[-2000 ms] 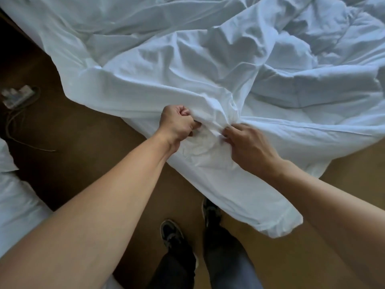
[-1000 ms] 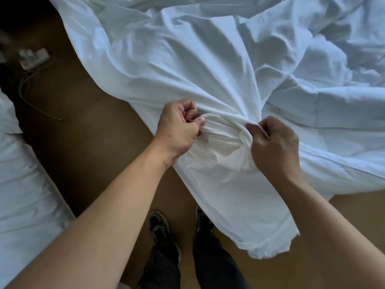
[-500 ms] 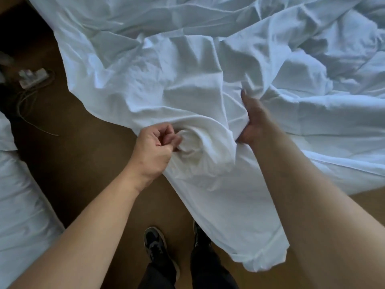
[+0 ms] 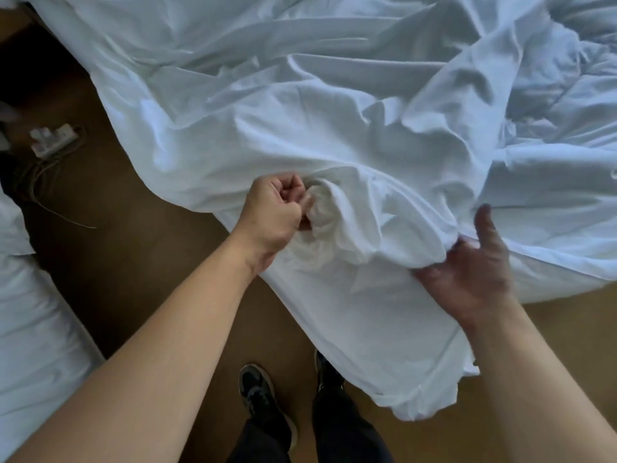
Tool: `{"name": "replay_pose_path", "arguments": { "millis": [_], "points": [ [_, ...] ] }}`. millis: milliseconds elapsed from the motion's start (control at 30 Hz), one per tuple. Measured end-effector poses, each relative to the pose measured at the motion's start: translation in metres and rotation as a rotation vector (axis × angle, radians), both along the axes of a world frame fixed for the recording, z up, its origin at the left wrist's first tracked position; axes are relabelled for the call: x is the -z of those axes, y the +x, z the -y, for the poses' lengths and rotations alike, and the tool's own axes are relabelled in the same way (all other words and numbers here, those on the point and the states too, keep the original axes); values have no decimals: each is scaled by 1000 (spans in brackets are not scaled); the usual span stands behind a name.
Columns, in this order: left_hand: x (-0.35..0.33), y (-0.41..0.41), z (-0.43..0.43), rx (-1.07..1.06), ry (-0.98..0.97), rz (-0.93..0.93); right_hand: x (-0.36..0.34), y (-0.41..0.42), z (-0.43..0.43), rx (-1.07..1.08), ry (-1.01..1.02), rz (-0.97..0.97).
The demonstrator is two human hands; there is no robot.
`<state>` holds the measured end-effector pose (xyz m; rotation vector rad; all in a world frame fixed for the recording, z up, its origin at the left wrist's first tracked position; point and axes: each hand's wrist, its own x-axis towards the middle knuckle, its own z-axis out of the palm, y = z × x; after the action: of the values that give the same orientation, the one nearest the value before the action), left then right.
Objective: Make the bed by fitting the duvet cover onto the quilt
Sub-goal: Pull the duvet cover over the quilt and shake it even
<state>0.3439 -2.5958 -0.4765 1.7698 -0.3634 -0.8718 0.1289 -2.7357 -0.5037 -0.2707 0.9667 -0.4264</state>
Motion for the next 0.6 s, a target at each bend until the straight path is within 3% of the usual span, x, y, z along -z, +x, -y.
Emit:
{"name": "replay_pose_path", "arguments": {
  "millis": [133,300,467,600],
  "points": [
    [5,-14,-29,189,-4,205,3,27,-40,-240,-76,-36],
    [16,-41,-59,123,-8,309,5,52,-66,-435,-241,-104],
    [16,-53,-61,-47,-82,156,17,49,-75,-432,-247,30],
    [8,-52,-62,-172,-106,-55,18,41,-76,-647,-459,41]
  ]
}}
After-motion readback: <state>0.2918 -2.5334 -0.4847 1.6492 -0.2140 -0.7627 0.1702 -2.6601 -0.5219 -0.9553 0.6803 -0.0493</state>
